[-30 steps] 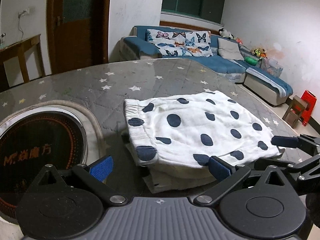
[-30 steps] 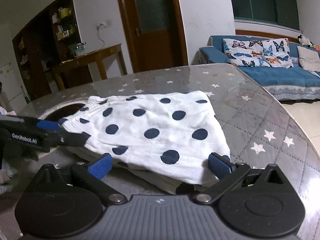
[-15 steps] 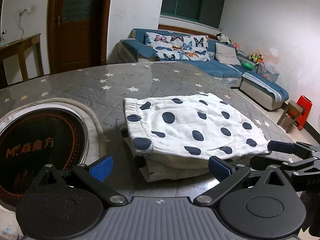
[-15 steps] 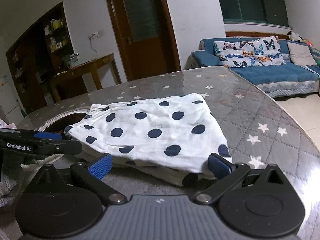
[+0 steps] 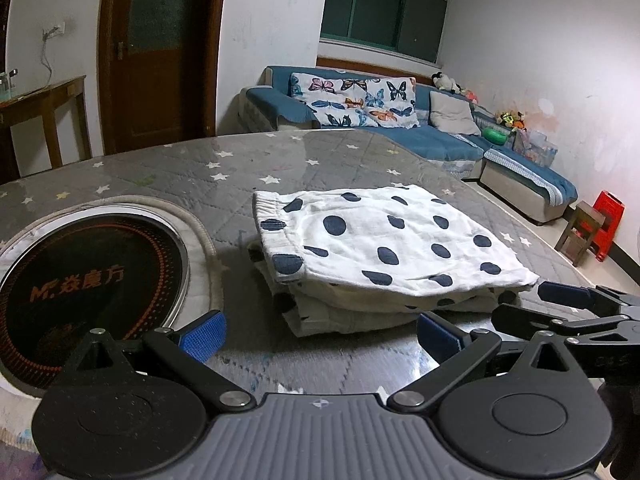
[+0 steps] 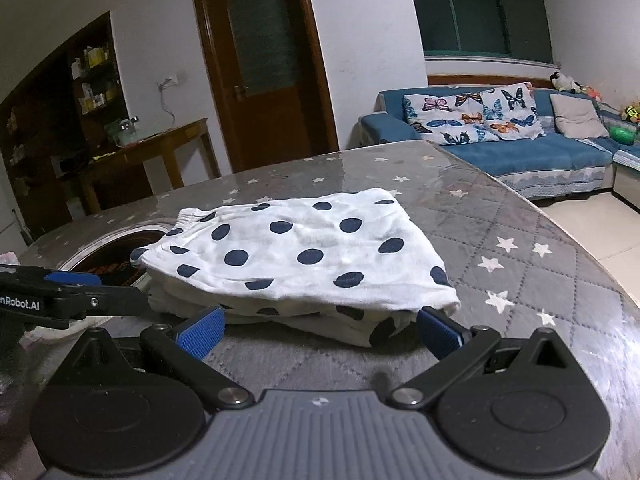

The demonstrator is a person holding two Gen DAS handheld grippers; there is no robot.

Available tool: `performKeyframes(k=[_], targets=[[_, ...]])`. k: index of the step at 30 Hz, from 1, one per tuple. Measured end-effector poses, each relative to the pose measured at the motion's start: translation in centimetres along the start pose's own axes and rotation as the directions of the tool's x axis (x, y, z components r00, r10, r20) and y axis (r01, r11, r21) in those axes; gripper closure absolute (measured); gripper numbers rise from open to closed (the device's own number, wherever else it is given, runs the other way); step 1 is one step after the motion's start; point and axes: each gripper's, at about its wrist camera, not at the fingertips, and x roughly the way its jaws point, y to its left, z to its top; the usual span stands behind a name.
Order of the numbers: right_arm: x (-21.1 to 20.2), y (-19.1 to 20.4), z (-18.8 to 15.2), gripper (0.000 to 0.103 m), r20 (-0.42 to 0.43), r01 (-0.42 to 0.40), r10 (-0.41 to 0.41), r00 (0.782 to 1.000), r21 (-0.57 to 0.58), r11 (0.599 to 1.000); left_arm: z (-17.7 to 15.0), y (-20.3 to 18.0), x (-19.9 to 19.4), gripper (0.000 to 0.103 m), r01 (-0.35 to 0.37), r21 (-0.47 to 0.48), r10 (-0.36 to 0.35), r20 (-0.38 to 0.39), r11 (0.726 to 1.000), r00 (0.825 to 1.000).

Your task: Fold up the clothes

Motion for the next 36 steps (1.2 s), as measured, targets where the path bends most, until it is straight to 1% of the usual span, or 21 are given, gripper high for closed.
performKeyframes(k=[5,15,27,36], targets=[[-0.4,0.6,-0.5,0.000,0.005,0.030,-0.030,1.000,0.019,0.999,-0.5,-0.1,-0.7,0.000,-0.001,0.005,0.001,0.009,1.000,1.000],[-1.2,1.7,-1.7,0.000,0.015,0.037,-0.039,0.999,0.072,0.997,-1.6,0.2,-1.8,0.000,-0.004,0.003,0.004,0.020,1.000,1.000],[-2.0,2.7,-2.4,0.000,0.005,0.048,-0.049,0.999,0.080,0.996,-2.9,0.4,-3.1,0.000,-0.011,-0.004,0.011,0.021,1.000,1.000],[-2.4,3.3,-3.0,0.000,0.009,0.015,-0.016,1.000,0.097,0.995,-3.6,0.0,-3.8,0.000,-0.012,-0.008,0.012,0.019,1.000,1.000]])
